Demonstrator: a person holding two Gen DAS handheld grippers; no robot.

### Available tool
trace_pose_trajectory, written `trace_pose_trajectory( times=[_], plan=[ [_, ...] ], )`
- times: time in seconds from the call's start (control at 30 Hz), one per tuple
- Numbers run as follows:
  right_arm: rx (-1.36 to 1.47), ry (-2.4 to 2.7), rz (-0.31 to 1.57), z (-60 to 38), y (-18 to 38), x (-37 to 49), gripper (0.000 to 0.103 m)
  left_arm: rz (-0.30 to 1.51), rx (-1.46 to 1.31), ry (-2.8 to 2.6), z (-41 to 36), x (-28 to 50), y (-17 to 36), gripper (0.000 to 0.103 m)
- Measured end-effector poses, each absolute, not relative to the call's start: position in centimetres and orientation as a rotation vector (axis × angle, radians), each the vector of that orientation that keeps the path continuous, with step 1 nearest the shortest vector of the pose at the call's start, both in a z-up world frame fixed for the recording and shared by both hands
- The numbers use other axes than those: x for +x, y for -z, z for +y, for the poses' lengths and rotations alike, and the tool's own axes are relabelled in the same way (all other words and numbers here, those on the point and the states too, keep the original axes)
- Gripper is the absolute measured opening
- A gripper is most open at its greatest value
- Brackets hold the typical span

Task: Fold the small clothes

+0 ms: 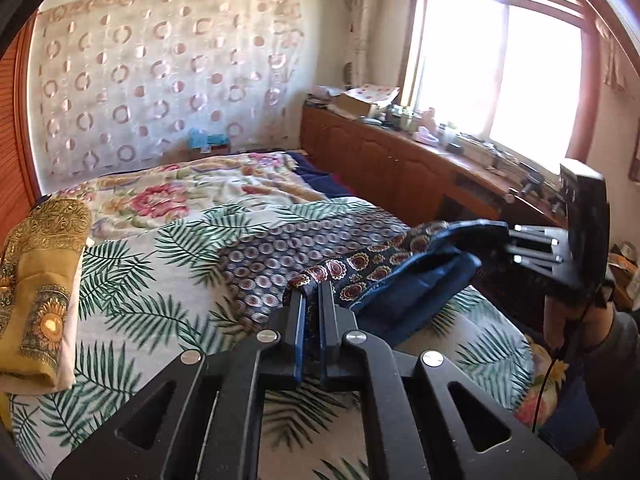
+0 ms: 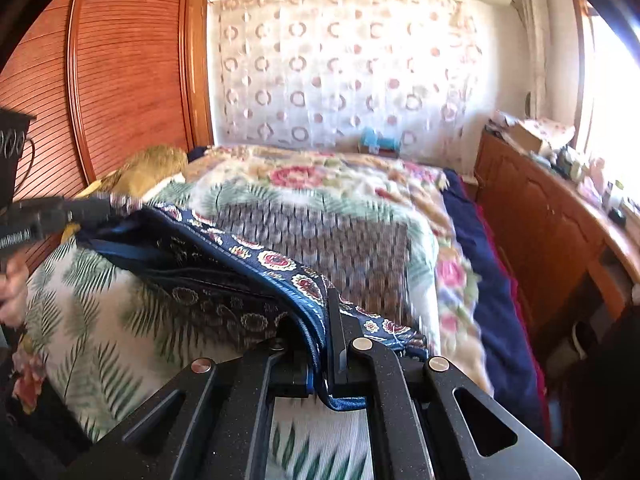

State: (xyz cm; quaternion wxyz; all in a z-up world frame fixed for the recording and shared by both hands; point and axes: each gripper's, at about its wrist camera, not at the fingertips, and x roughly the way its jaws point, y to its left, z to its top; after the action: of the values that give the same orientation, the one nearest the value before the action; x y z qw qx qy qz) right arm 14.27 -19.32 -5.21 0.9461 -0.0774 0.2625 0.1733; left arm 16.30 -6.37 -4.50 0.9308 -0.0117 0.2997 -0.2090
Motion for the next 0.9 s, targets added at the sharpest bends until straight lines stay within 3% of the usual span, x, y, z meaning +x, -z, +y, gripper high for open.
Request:
trace_pose_trajectory(
  times=[0.3, 0.4, 0.47, 0.5, 0.67, 0.73, 0.8, 0.9],
  plan=[
    [-0.216, -0.378, 0.553, -16.6, 6.2, 23.6, 0.003, 0.623, -0.029, 0.369, -4.9, 22.6, 5.5, 0.007],
    [-0.23, -0.382, 0.577, -15.7, 6.9, 27.1, 0.003, 0.617, -0.02, 0.362, -4.6, 24.0, 5.5, 0.036],
    [-0.234, -0.393, 0.598, -15.5, 6.9, 28.7, 0.004, 0.598, -0.004, 0.346, -4.3, 24.4, 5.4, 0.08],
    [-0.235, -0.399, 0.605, -15.4, 7.0, 29.2, 0.004, 0.585, -0.003, 0.348, -4.1, 24.5, 5.4, 0.083],
    [-0.257, -0.376, 0.633, -15.3, 6.4, 30.8, 0.004, 0.636, -0.007, 0.352, -3.7, 25.8, 6.8, 0.083],
    [-0.245, -0.339, 0.642, -15.5, 5.9, 31.4, 0.018, 0.673, 0.015, 0.34, -4.0, 26.3, 7.9, 0.083],
    [-0.22, -0.282, 0.643, -16.0, 5.3, 32.3, 0.04, 0.709, 0.032, 0.349, -4.4, 26.6, 8.8, 0.083],
    [-0.169, -0.228, 0.652, -17.4, 4.4, 32.9, 0.046, 0.737, 0.052, 0.358, -4.9, 26.9, 9.5, 0.083]
  ],
)
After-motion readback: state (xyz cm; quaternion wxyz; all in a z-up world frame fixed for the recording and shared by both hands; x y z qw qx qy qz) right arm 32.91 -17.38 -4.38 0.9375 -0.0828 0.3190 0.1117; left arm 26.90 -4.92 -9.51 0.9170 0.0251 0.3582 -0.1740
